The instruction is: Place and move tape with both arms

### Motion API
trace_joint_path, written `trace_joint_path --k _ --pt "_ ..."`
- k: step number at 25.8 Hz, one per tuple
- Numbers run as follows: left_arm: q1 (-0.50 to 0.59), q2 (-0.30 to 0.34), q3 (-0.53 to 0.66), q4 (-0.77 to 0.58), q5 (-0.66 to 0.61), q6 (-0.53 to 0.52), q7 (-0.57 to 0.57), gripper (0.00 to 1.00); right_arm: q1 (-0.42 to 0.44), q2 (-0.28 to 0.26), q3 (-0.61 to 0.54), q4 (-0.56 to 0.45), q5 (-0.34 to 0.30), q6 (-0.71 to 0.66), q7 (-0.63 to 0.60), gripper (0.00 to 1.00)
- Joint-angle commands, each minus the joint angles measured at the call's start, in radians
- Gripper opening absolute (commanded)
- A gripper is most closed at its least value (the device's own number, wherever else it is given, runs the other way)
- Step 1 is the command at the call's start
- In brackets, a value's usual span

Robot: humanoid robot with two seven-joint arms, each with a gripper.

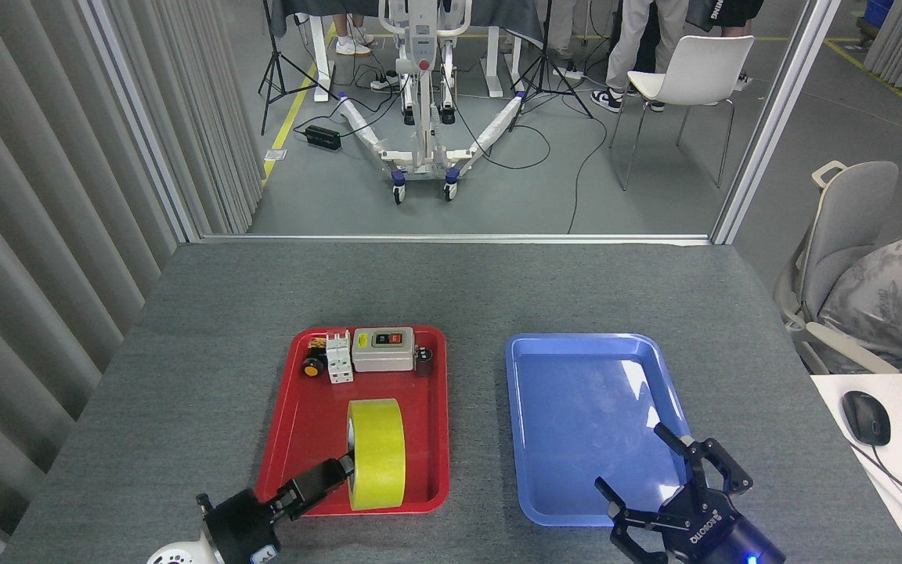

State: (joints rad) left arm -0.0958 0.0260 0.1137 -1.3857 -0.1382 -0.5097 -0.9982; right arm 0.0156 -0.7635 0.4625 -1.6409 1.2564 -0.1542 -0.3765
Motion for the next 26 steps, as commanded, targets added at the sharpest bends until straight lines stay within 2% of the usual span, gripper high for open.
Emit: trace_joint_path --k 1,4,7,8,15,16,20,24,26 --pt "0.071 -0.001 -0.069 -0.036 0.045 -0.067 -0.016 0.05 -0.071 -0.119 0.168 -0.014 -0.006 -0.022 -0.090 1.00" --pt "0.107 -0.003 -0.140 -0.084 0.062 -0.085 -0.016 0.05 -0.126 -0.135 0.214 -0.019 -0.008 -0.111 -0.098 1.00" --pt "0.110 -0.012 -0.210 -0.110 0.065 -0.102 -0.014 0.05 -0.149 -0.129 0.217 -0.028 -0.006 -0.192 -0.098 1.00" --pt "0.111 -0.017 -0.226 -0.116 0.071 -0.107 -0.014 0.05 -0.161 -0.115 0.217 -0.025 0.000 -0.212 -0.091 1.00" --pt "0.131 -0.015 -0.281 -0.141 0.101 -0.121 -0.016 0.05 -0.232 0.078 0.219 -0.010 0.072 -0.235 0.031 1.00" --pt "0.133 -0.015 -0.284 -0.141 0.101 -0.127 -0.016 0.05 -0.236 0.085 0.220 -0.016 0.072 -0.249 0.047 0.99" --pt "0.133 -0.018 -0.293 -0.136 0.101 -0.133 -0.013 0.05 -0.243 0.069 0.225 -0.040 0.072 -0.357 0.059 0.99" --pt "0.130 -0.024 -0.292 -0.128 0.101 -0.133 -0.013 0.05 -0.240 -0.036 0.223 -0.065 0.058 -0.421 -0.015 0.99" --pt "0.128 -0.024 -0.292 -0.128 0.101 -0.132 -0.013 0.05 -0.238 -0.059 0.225 -0.069 0.051 -0.442 -0.068 0.99"
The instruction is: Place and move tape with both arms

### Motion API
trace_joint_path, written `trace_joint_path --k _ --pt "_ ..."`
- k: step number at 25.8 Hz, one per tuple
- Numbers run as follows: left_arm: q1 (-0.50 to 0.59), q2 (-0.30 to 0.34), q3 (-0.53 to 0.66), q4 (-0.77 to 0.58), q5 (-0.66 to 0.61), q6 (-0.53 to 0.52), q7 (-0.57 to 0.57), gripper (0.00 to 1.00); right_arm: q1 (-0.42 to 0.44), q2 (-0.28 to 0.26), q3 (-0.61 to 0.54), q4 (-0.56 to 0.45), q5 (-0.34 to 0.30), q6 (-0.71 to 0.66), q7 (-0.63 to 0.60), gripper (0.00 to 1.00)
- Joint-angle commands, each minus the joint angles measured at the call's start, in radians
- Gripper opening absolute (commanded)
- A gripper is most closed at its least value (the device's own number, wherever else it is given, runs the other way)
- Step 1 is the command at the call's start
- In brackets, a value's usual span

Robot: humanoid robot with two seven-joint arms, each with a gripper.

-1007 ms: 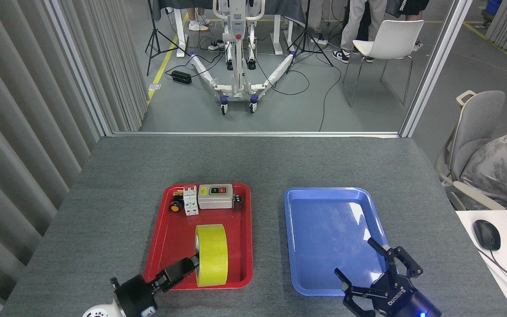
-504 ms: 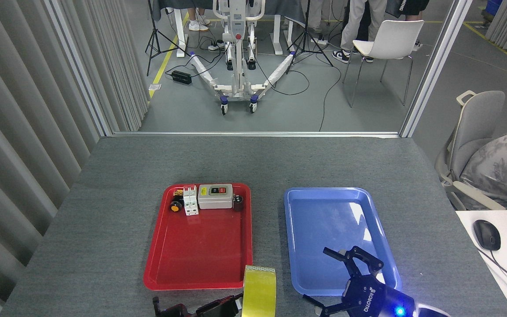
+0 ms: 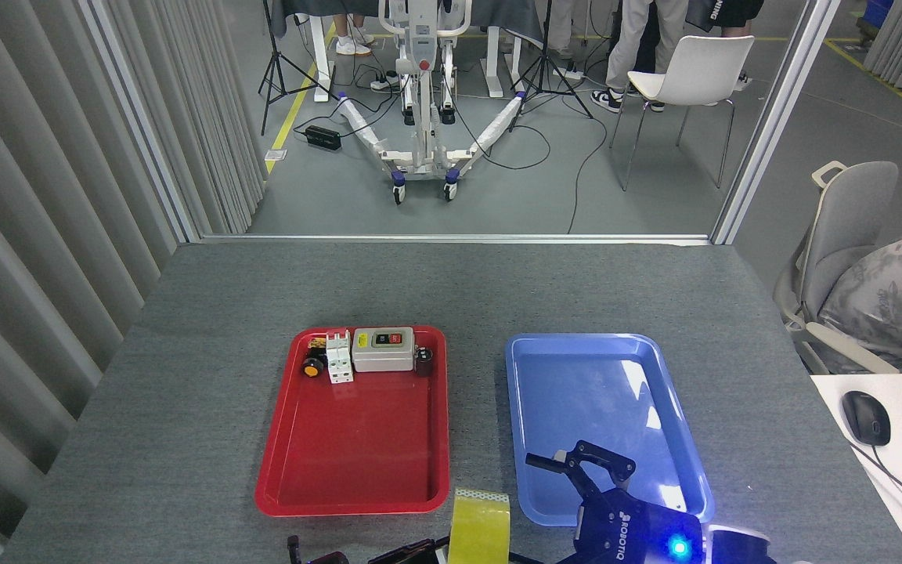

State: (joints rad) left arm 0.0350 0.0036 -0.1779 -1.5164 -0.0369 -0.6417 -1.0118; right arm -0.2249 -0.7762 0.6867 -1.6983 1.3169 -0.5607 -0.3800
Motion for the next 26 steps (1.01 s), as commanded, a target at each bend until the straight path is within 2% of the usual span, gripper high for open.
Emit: trace_joint_path --k 1,8,13,15,20,26 --pt "-0.004 -0.007 0.000 0.004 0.000 0.001 0.001 0.05 0.001 -0.048 0.001 -0.012 -0.011 -0.056 -0.074 0.99" --pt "-0.004 -0.007 0.001 0.002 0.000 -0.001 0.001 0.05 -0.011 -0.031 -0.003 -0.024 -0.034 -0.070 -0.071 0.99" --pt "-0.001 -0.001 0.005 0.007 0.000 -0.003 0.001 0.06 -0.048 0.097 -0.004 0.026 -0.034 -0.062 0.035 0.98" --pt "-0.001 0.001 0.006 0.012 0.000 -0.006 0.001 0.06 -0.050 0.124 -0.003 0.037 -0.034 -0.061 0.052 0.94" --pt "-0.001 0.002 0.008 0.010 0.002 -0.006 0.001 0.06 -0.048 0.141 0.001 0.043 -0.033 -0.064 0.058 0.66" --pt "-0.001 0.004 0.014 0.018 0.002 -0.006 0.001 0.06 -0.050 0.133 0.001 0.042 -0.033 -0.079 0.058 0.35"
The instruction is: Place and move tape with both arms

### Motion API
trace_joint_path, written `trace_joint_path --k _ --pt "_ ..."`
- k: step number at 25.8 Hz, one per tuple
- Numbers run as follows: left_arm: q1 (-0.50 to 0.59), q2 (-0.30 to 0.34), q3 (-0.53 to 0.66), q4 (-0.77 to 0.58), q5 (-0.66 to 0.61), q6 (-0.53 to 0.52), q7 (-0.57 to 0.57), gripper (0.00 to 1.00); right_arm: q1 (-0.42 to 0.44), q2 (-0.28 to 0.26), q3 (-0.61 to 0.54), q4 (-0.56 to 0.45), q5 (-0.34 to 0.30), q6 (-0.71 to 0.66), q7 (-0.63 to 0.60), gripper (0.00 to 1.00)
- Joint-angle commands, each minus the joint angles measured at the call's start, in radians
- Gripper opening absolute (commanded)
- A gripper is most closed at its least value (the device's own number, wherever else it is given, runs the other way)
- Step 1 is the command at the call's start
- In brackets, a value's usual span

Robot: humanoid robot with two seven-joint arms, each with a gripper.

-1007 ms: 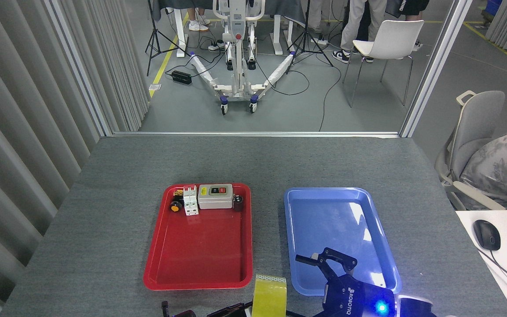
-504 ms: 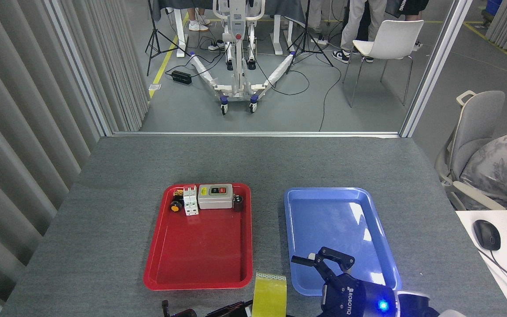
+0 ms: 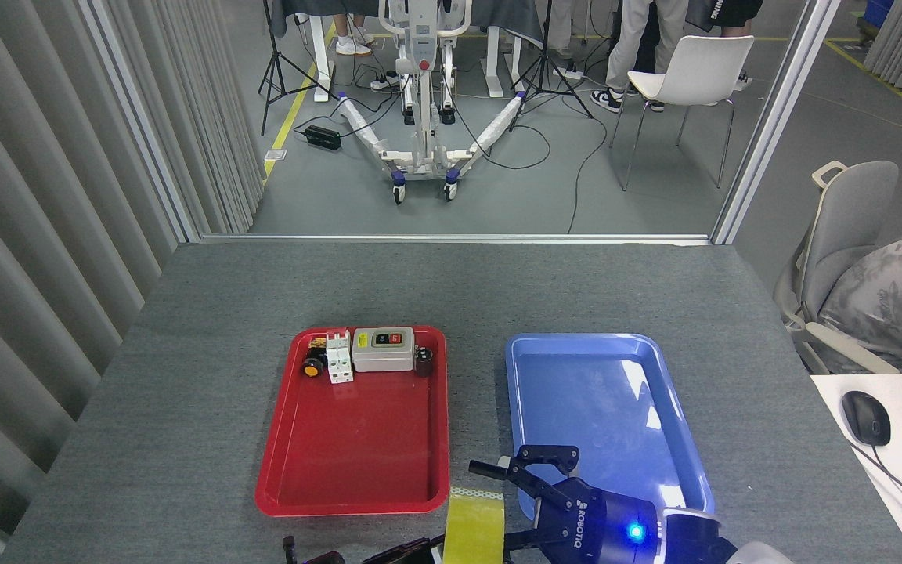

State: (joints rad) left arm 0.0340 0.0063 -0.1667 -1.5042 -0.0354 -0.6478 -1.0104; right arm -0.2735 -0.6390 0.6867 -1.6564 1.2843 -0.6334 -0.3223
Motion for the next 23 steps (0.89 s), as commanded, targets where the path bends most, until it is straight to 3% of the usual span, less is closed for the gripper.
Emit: trace_joint_path --k 1,8,11,12,15,17,19,23 --pt "-0.003 0.001 0.003 0.013 0.000 -0.003 0.000 0.07 -0.001 -0.005 0.000 0.001 0.000 -0.006 0.000 0.31" --pt "-0.019 0.000 0.030 0.055 0.000 -0.026 0.000 0.07 0.002 -0.005 -0.001 0.000 0.001 -0.051 0.000 0.13" --pt "-0.026 -0.003 0.032 0.058 0.000 -0.024 0.001 0.08 0.005 -0.005 -0.001 0.000 0.001 -0.052 0.000 0.13" --pt "-0.026 -0.005 0.033 0.062 0.000 -0.024 0.003 0.12 0.007 -0.004 -0.001 0.000 0.001 -0.052 0.002 0.13" --pt "-0.037 -0.009 0.055 0.079 -0.003 -0.021 0.004 0.39 0.011 -0.004 -0.001 0.000 0.001 -0.052 0.002 0.14" --pt "-0.039 -0.009 0.062 0.098 -0.003 -0.026 0.004 0.43 0.013 -0.004 -0.001 0.000 0.001 -0.052 0.002 0.14" --pt "-0.046 -0.008 0.079 0.111 -0.003 -0.030 0.004 0.54 0.013 -0.004 -0.001 0.000 0.001 -0.052 0.000 0.14" --pt "-0.052 -0.003 0.088 0.125 -0.003 -0.065 0.003 0.67 0.013 -0.004 -0.001 0.000 0.001 -0.052 0.000 0.14"
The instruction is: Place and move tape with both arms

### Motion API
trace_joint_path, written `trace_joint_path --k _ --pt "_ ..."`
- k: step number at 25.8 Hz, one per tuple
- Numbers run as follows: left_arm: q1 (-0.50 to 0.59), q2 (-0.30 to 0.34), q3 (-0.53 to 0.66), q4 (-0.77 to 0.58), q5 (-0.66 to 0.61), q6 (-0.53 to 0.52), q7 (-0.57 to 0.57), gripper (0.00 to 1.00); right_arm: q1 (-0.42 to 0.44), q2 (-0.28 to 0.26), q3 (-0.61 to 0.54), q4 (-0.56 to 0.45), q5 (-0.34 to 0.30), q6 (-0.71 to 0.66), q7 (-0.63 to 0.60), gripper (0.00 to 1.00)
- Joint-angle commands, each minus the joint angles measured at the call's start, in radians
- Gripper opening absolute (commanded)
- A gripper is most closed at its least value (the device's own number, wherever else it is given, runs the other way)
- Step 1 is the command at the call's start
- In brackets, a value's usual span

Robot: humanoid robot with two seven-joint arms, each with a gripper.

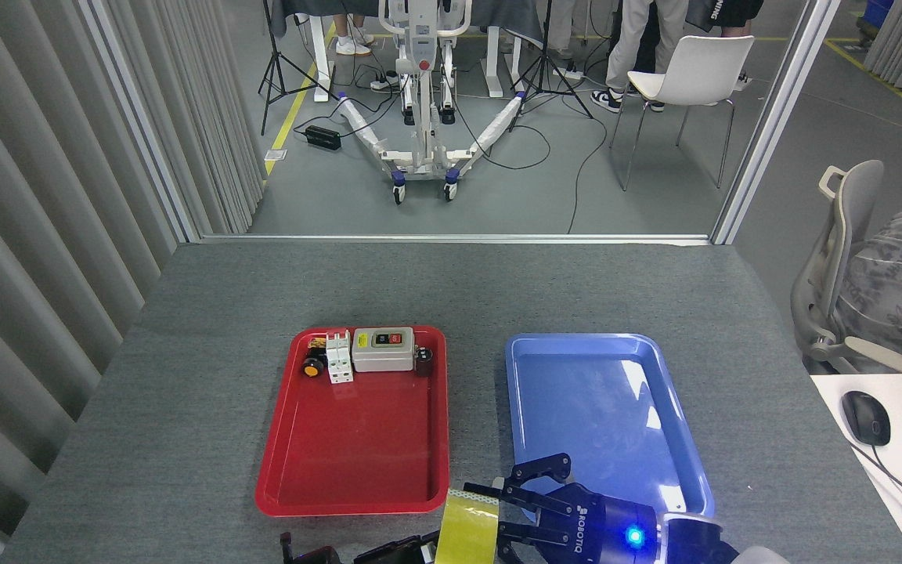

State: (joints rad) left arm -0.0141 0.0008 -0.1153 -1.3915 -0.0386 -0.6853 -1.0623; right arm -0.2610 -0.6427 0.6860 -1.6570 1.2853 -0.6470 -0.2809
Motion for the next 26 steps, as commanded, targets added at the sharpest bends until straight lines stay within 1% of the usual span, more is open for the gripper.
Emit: trace_joint_path --k 1,3,5,6,9,12,13,15,16,17,19,20,21,23,24,25,26 --pt "-0.006 0.004 0.037 0.017 0.000 -0.043 0.054 0.69 0.000 0.000 0.000 0.000 0.000 -0.039 -0.041 0.14" --pt "-0.010 0.005 0.037 0.028 -0.003 -0.066 0.054 0.77 0.000 0.000 0.000 0.000 0.000 -0.040 -0.041 0.14" --pt "-0.013 0.005 0.049 0.040 -0.003 -0.080 0.054 0.79 0.000 0.000 0.000 0.000 0.000 -0.040 -0.040 0.14" --pt "-0.013 0.005 0.059 0.045 -0.003 -0.085 0.054 0.82 0.000 0.000 0.000 0.000 -0.001 -0.040 -0.040 0.14" --pt "-0.013 0.007 0.078 0.054 -0.001 -0.100 0.054 0.87 0.002 -0.002 0.000 0.000 -0.001 -0.040 -0.041 0.14" --pt "-0.013 0.008 0.117 0.077 0.000 -0.100 0.053 0.90 0.005 -0.009 -0.016 0.000 -0.017 -0.042 -0.043 0.14" --pt "-0.015 0.008 0.131 0.088 -0.001 -0.100 0.053 0.92 0.005 -0.018 -0.028 0.000 -0.038 -0.042 -0.043 0.14" --pt "-0.018 0.011 0.158 0.108 0.000 -0.100 0.053 0.94 0.012 -0.067 -0.094 0.006 -0.109 -0.043 -0.041 0.14" --pt "-0.020 0.011 0.175 0.118 -0.001 -0.100 0.053 0.95 0.028 -0.086 -0.131 0.017 -0.147 -0.057 -0.040 0.14" --pt "-0.020 0.013 0.195 0.126 -0.001 -0.100 0.054 0.98 0.051 -0.095 -0.171 0.034 -0.182 -0.080 -0.038 0.14" --pt "-0.021 0.011 0.244 0.132 -0.010 -0.100 0.061 0.99 0.088 -0.092 -0.289 0.056 -0.233 -0.137 0.000 0.14" --pt "-0.026 0.013 0.263 0.132 -0.012 -0.100 0.061 0.99 0.114 -0.086 -0.359 0.066 -0.259 -0.138 0.037 0.14" --pt "-0.029 0.013 0.273 0.129 -0.029 -0.100 0.062 0.99 0.144 -0.080 -0.424 0.082 -0.299 -0.138 0.074 0.14" --pt "-0.033 0.007 0.312 0.121 -0.145 -0.100 0.097 0.99 0.198 -0.026 -0.536 0.102 -0.400 -0.138 0.155 0.14" --pt "-0.033 0.002 0.362 0.115 -0.225 -0.100 0.145 0.99 0.213 0.005 -0.576 0.105 -0.451 -0.138 0.213 0.14" --pt "-0.037 -0.004 0.416 0.100 -0.332 -0.100 0.214 0.99 0.221 0.026 -0.605 0.105 -0.495 -0.120 0.278 0.14" --pt "-0.043 -0.016 0.457 0.074 -0.460 -0.100 0.304 0.99 0.223 0.034 -0.620 0.105 -0.534 -0.079 0.341 0.14"
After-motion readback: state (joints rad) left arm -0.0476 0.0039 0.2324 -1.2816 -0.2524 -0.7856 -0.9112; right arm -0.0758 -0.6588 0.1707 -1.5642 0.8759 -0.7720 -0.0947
